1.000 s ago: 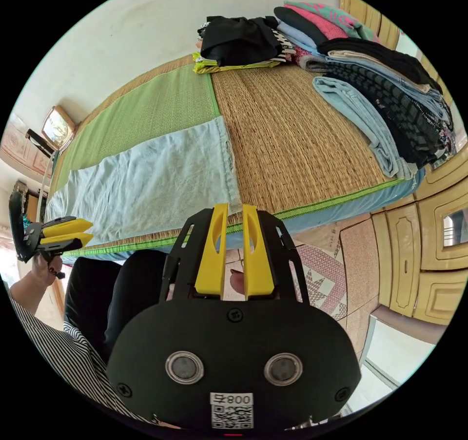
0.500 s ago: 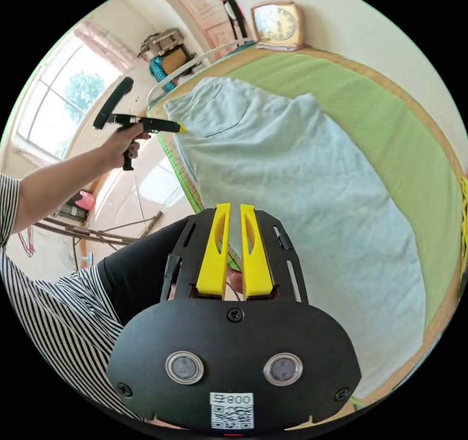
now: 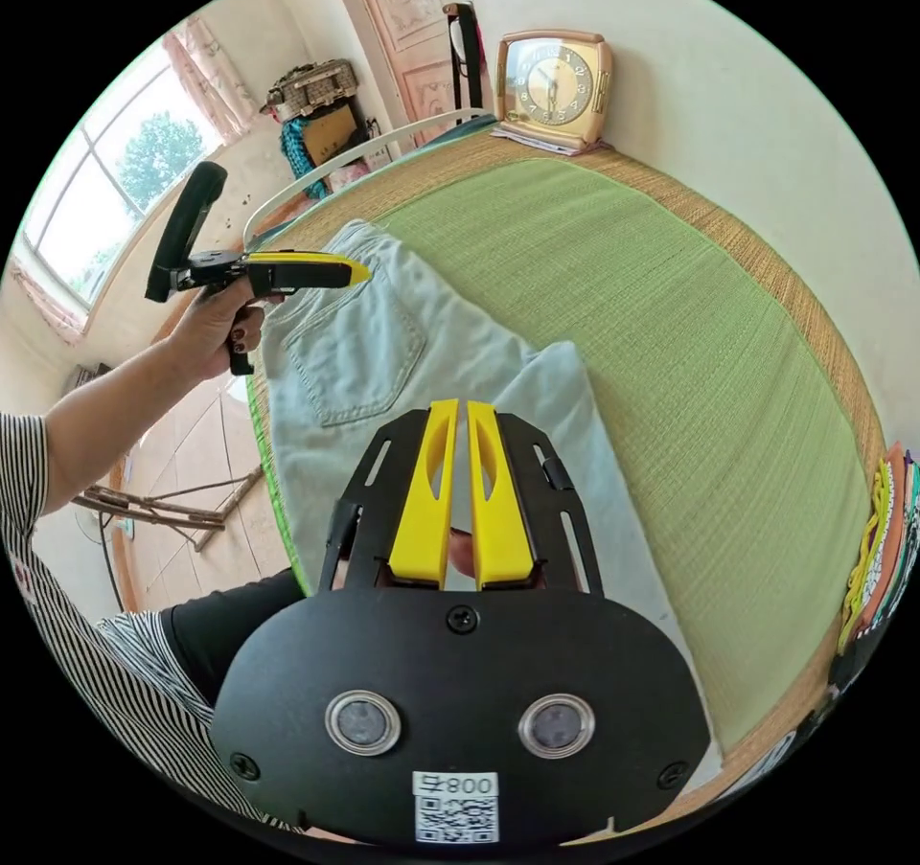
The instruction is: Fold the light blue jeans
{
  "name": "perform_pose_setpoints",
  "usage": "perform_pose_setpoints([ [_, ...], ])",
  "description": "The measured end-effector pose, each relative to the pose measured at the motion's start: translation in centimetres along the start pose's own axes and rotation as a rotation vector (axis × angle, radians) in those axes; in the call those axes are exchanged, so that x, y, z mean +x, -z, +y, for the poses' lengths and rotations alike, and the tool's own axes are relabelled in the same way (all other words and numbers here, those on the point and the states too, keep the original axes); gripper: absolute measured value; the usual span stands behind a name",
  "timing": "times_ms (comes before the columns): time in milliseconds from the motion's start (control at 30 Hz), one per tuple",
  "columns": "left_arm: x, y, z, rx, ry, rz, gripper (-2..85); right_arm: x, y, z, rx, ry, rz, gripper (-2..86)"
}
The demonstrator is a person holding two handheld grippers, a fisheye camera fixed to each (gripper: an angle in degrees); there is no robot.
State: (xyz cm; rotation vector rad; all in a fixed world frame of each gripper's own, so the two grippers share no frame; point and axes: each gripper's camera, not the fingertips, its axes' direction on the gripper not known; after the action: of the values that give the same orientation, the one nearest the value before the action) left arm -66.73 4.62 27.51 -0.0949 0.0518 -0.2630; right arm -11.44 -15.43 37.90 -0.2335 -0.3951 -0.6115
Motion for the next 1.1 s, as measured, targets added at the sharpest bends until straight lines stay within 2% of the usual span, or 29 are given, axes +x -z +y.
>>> perform_pose_setpoints([
  [200,-8.1,4.5,0.2,0.179,0.083,-0.074,8.4,4.0,-2.2,-2.2,-0.02,-0.097,0.054,5.5],
  [300,-13.4,3.9,-0.3,0.114,0.179,-0.062,9.7,5.1,-3.4,-2.6,-0.037,-0.147,0.004,5.8],
  [467,-19.4,0.4,-0.8,-0.049,0.313,0.16,7.7,5.5,-5.1,-3.7,-0.079,-0.165,-0.018,5.3],
  [600,-20.3,2.0,0.1,0.004,0.319,0.201,4.2,5.9,-5.0,-4.3,-0.094,-0.152,-0.029,1.8],
  [733,-21.0,6.1,2.4,0.19,0.351,0.162,2.8,7.9,-3.3,-3.0,-0.014,-0.249,-0.078,0.3],
  [767,-20.9,6.0,2.7,0.182,0.347,0.127,2.7,8.7,-3.4,-2.6,0.01,-0.288,-0.125,0.1],
  [867,-20.1,4.3,2.6,0.086,0.328,0.013,2.7,8.5,-5.0,-3.2,-0.04,-0.273,-0.092,0.1],
  [967,-19.2,4.5,2.5,0.113,0.328,-0.005,3.0,8.4,-5.1,-3.8,-0.041,-0.282,-0.077,0.6],
  [1100,-16.8,6.6,3.4,0.17,0.261,-0.066,3.4,7.9,-2.0,-3.1,0.07,-0.294,-0.043,2.2],
])
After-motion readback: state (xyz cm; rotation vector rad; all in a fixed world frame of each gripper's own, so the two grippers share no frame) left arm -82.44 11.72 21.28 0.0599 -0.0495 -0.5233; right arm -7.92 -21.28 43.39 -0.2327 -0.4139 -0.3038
